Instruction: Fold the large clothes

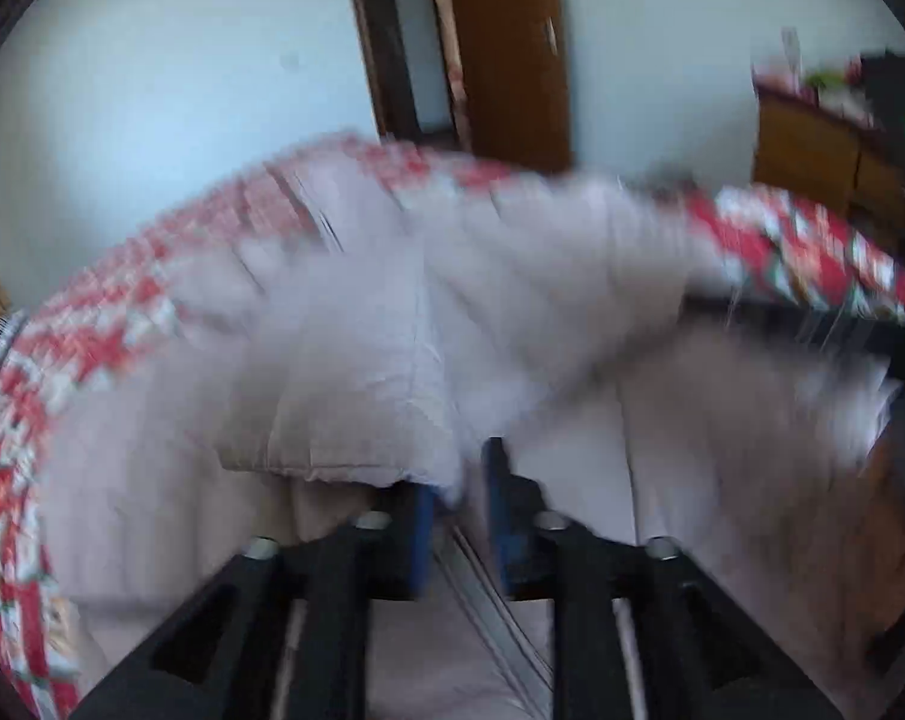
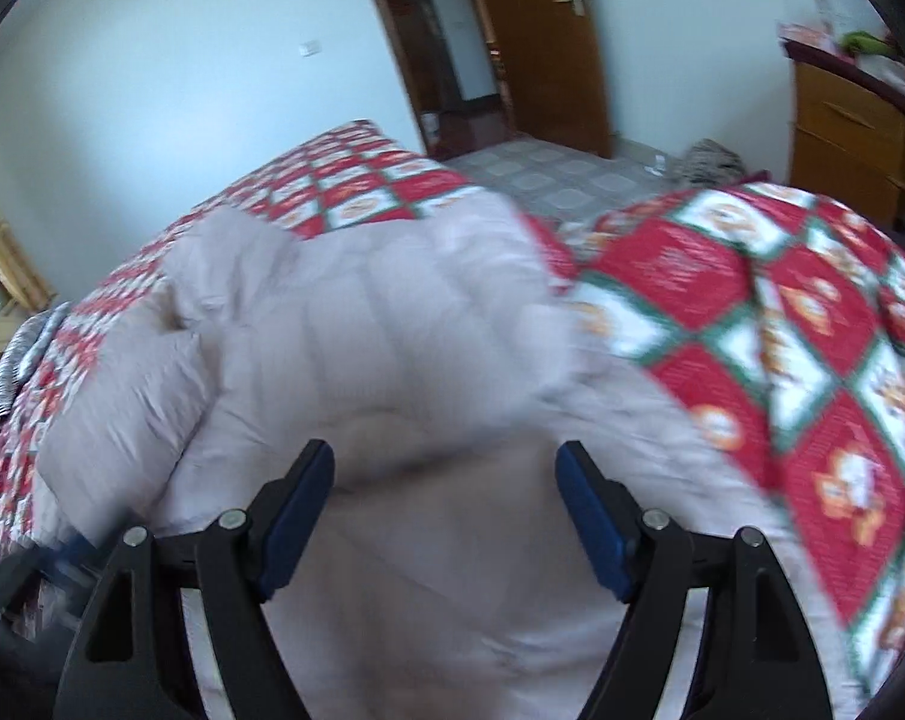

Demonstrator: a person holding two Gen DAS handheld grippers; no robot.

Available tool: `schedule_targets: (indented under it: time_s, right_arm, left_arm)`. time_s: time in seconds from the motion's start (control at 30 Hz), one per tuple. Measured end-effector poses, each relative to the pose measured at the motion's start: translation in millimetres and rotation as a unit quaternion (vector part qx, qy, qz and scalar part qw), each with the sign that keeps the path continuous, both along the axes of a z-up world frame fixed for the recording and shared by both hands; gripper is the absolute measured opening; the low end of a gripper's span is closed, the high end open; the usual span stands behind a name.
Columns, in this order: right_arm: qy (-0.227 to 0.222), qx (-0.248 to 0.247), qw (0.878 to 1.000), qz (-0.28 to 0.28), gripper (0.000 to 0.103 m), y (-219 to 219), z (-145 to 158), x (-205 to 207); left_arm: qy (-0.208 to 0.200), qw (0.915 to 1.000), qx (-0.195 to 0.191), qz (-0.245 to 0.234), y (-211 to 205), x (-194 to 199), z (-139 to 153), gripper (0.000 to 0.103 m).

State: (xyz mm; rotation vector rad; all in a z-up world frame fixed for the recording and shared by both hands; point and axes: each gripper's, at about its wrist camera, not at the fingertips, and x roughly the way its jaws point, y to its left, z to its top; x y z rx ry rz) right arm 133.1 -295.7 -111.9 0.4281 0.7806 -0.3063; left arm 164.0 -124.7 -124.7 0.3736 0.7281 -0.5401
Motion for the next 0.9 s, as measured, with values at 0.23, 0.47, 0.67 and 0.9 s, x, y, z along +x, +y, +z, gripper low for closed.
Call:
schedule_targets:
  time_s: [0.23,0.47,0.67,0.9]
  right_arm:
    - [-0.037,0.055,0.997,0.036,0.080,-1,25,6]
    - [-0.075,0.070,0.982,0.157,0.103,59,52,23]
    - [0.021,-0.067,0.993,0.092,0.091,86,8,45]
    - [0.086,-0.081,0.985,0.127,0.056,76,-31,54]
  left_arm:
    - [-0.035,0.9983,-0.025,-0.039,36,-48,14,0.092]
    - [-0.018,0.9821,-0.130,0.135,161,-39,42,0.092]
    - [-0.019,0.9478,-0.171,0.268,242,-17,63,0.092]
    - [-0.021,0.9314,-0.179,0.317,257,28,85,0.092]
